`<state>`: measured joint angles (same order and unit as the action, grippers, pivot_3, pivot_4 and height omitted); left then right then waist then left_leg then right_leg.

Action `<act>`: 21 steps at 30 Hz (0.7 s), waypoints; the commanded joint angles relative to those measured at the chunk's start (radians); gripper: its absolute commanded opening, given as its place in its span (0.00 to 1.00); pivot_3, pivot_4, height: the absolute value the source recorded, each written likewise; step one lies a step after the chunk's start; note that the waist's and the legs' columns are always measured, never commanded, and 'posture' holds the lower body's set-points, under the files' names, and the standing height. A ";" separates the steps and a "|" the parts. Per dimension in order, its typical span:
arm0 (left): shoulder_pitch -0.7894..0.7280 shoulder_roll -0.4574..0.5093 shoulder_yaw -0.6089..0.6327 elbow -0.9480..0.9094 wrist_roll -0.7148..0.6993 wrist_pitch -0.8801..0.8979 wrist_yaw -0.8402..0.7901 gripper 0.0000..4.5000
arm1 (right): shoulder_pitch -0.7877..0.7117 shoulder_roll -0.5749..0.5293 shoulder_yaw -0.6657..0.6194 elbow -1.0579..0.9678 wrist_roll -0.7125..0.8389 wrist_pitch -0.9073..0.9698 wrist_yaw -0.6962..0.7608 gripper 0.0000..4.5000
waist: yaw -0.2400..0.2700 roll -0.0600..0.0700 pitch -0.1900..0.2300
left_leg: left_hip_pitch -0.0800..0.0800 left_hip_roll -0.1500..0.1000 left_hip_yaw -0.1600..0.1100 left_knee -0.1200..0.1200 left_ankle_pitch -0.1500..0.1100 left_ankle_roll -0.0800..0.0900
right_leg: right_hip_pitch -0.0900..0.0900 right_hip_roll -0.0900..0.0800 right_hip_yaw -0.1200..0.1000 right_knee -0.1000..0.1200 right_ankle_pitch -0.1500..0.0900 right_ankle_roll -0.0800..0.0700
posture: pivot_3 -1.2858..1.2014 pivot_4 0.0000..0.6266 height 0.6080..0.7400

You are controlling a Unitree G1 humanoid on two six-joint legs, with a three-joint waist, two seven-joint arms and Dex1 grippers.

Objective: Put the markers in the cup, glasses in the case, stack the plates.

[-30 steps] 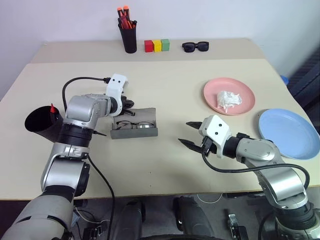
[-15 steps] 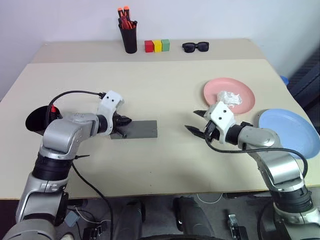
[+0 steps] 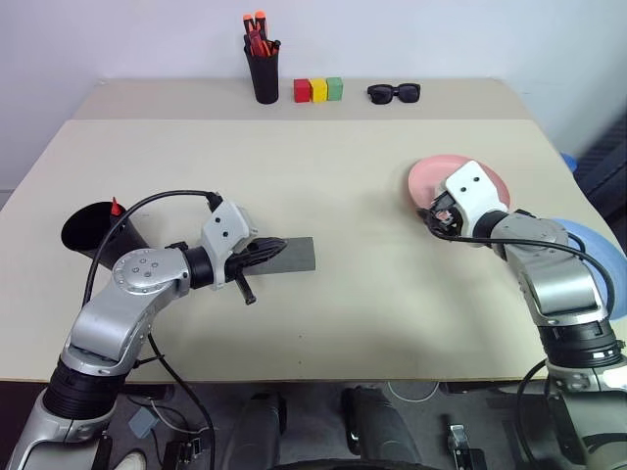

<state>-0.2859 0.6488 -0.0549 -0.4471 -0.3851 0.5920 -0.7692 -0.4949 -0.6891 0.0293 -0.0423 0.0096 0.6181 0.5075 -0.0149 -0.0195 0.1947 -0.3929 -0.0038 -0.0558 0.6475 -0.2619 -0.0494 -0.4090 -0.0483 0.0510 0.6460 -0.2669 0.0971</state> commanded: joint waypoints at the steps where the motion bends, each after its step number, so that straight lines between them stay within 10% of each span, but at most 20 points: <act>1: -0.013 -0.020 0.011 -0.026 -0.024 -0.029 -0.004 0.01 | -0.043 -0.022 -0.024 0.064 -0.049 -0.057 -0.043 0.66 | -0.001 0.000 0.000 | 0.000 0.000 0.000 0.000 0.000 0.000 | 0.000 0.000 0.000 0.000 0.001 0.002 | 0.52 0.24 1.00; 21: -0.027 -0.043 -0.012 0.001 -0.003 -0.034 -0.009 0.01 | -0.051 0.007 -0.016 0.158 -0.088 -0.126 -0.075 0.66 | -0.004 0.000 0.000 | 0.000 0.000 0.000 0.001 0.000 0.000 | 0.000 0.002 0.000 0.001 0.002 0.003 | 0.52 0.24 1.00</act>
<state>-0.2922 0.6067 -0.0654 -0.4327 -0.3839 0.5767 -0.7768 -0.5263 -0.6847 0.0279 0.1151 -0.0688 0.5126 0.4393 -0.0190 -0.0195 0.1947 -0.3927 -0.0036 -0.0561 0.6481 -0.2619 -0.0493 -0.4088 -0.0465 0.0511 0.6473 -0.2654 0.0999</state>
